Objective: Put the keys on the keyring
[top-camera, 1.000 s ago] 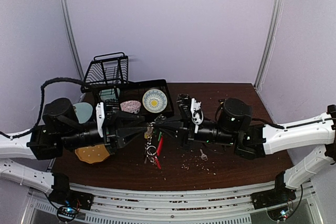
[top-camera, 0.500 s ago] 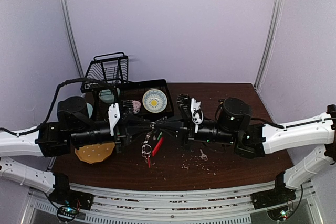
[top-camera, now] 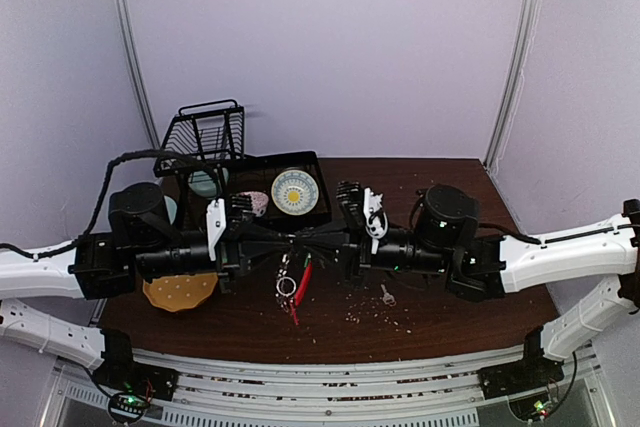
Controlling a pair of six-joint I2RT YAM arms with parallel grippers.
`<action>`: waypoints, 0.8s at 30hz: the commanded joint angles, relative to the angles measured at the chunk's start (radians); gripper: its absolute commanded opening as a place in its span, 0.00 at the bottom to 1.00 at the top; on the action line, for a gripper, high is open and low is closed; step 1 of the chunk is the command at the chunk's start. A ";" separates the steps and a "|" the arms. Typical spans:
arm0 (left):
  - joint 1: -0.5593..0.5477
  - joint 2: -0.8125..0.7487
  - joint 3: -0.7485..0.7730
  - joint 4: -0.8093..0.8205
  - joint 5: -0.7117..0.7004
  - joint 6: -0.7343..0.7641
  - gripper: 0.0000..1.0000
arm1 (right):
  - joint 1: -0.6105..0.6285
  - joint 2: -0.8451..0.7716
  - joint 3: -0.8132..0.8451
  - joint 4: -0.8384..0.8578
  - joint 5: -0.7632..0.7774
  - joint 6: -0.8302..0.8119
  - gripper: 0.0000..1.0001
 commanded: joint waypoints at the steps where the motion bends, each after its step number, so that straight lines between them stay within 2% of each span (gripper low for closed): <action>1: -0.001 0.005 -0.004 0.108 0.053 -0.001 0.03 | 0.001 0.015 0.034 0.029 -0.020 -0.011 0.00; 5: -0.001 -0.002 -0.010 0.096 0.034 0.003 0.00 | 0.000 0.000 0.024 0.023 -0.012 -0.016 0.00; 7: -0.001 -0.007 -0.005 0.056 -0.014 0.012 0.00 | -0.003 -0.025 0.031 -0.053 0.019 -0.039 0.01; 10: -0.001 0.006 0.045 -0.079 -0.093 0.057 0.00 | -0.034 -0.072 0.103 -0.327 0.033 -0.144 0.23; 13: -0.002 0.020 0.094 -0.194 -0.124 0.106 0.00 | -0.079 -0.089 0.219 -0.633 -0.062 -0.277 0.34; 18: -0.003 0.044 0.160 -0.283 -0.128 0.135 0.00 | -0.082 -0.006 0.430 -0.964 -0.095 -0.460 0.34; 24: -0.003 0.053 0.189 -0.286 -0.127 0.138 0.00 | -0.081 0.110 0.592 -1.094 -0.140 -0.515 0.30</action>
